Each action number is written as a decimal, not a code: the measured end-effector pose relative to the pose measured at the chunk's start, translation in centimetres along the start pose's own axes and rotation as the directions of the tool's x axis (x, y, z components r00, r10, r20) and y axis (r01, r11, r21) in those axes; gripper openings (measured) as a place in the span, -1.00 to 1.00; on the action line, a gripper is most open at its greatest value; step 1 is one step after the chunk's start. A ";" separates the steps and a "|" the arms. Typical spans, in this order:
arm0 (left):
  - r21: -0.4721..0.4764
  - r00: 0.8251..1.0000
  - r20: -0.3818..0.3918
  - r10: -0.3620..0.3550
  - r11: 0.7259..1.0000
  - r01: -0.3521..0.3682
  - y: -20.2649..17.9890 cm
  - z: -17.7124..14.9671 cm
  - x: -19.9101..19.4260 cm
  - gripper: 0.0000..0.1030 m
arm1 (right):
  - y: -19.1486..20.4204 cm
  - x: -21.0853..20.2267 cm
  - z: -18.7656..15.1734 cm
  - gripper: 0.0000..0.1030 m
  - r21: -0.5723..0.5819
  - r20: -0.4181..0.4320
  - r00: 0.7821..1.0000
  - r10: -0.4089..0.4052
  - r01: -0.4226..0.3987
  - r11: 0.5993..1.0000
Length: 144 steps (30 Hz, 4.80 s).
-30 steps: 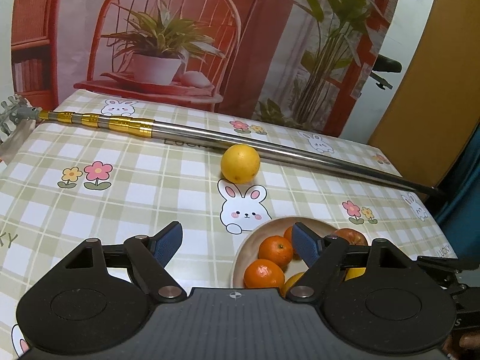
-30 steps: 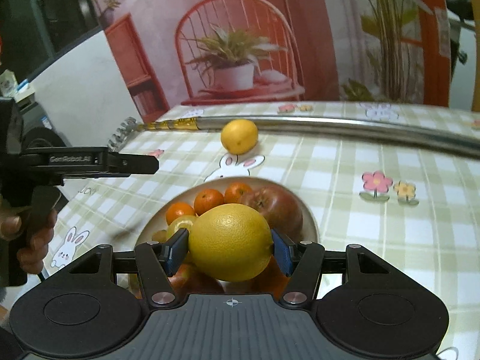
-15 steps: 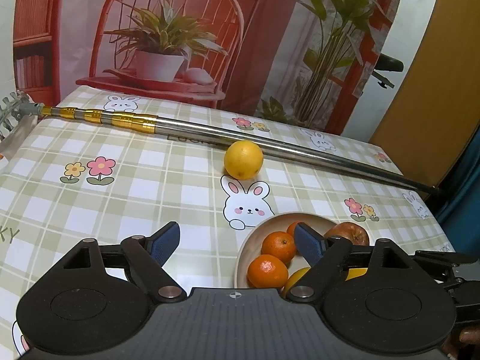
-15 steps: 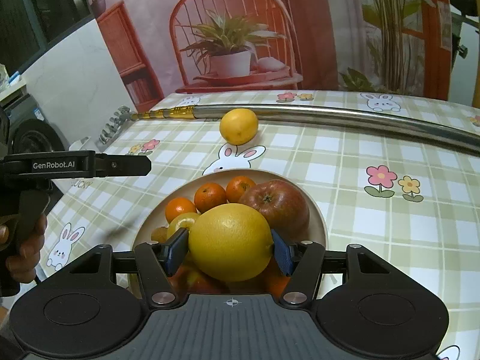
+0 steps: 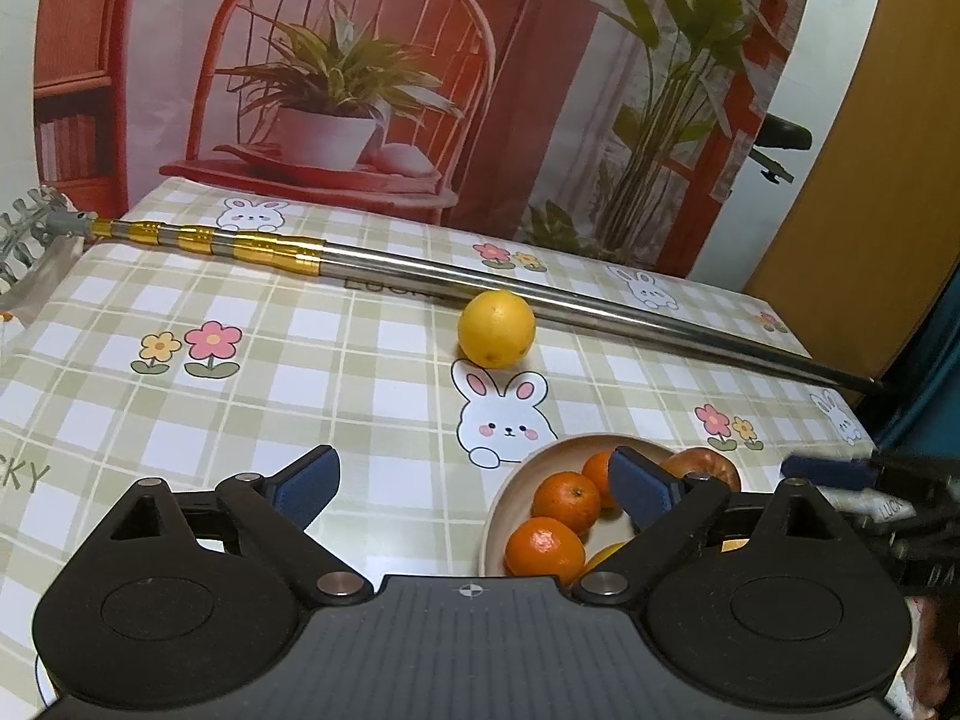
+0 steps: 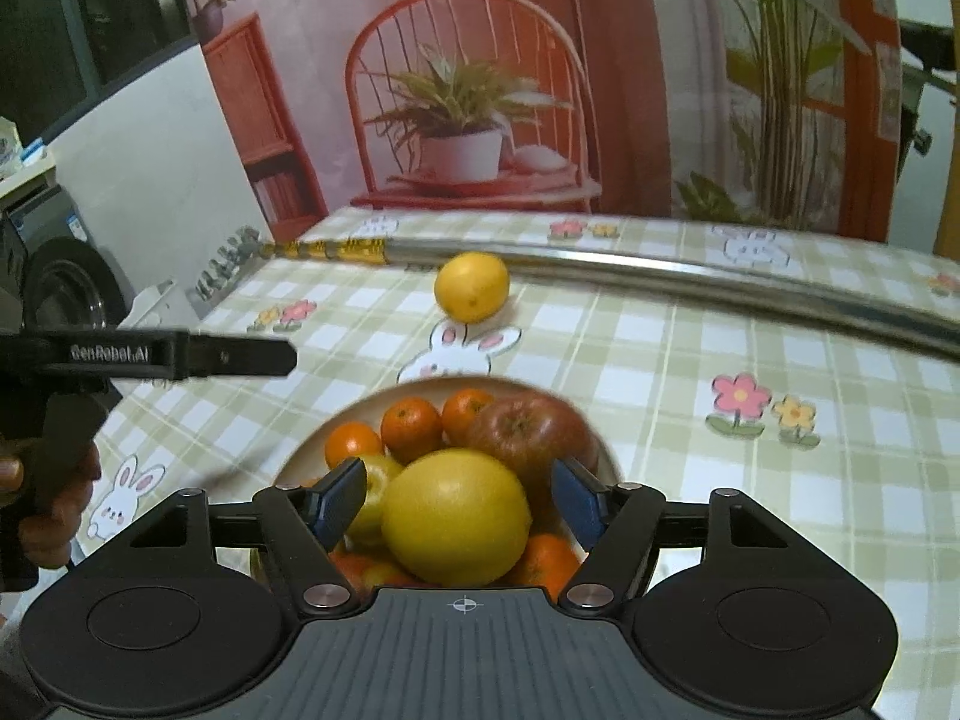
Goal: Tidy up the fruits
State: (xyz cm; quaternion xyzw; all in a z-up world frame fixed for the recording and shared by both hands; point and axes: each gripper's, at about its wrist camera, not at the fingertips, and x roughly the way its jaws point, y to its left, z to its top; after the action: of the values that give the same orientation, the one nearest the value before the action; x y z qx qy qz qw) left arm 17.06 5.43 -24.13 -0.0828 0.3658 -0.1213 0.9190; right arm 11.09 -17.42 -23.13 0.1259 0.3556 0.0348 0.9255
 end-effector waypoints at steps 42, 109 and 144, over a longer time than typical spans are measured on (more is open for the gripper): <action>-0.076 0.994 -0.040 0.100 0.992 -0.103 3.2 -0.3 1.6 0.91 | -0.9 20.7 12.8 0.27 -0.263 -0.148 0.985 0.088 -0.125 0.957; -0.066 0.998 -0.020 0.056 0.996 -0.057 2.0 -0.6 0.2 0.91 | 2.6 8.2 4.9 0.12 -0.345 -0.261 0.958 0.120 -0.209 0.915; 0.103 0.995 0.095 0.005 0.995 -0.015 -6.1 2.7 -6.9 1.00 | -0.5 -4.0 5.5 0.99 -0.092 0.087 0.996 -0.007 0.015 0.996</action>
State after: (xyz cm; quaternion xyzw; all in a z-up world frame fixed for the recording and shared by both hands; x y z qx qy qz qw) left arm 13.15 1.70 -16.22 -0.0391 0.3153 -0.1316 0.9390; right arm 11.80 -19.64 -16.76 0.0824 0.3139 0.0408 0.9450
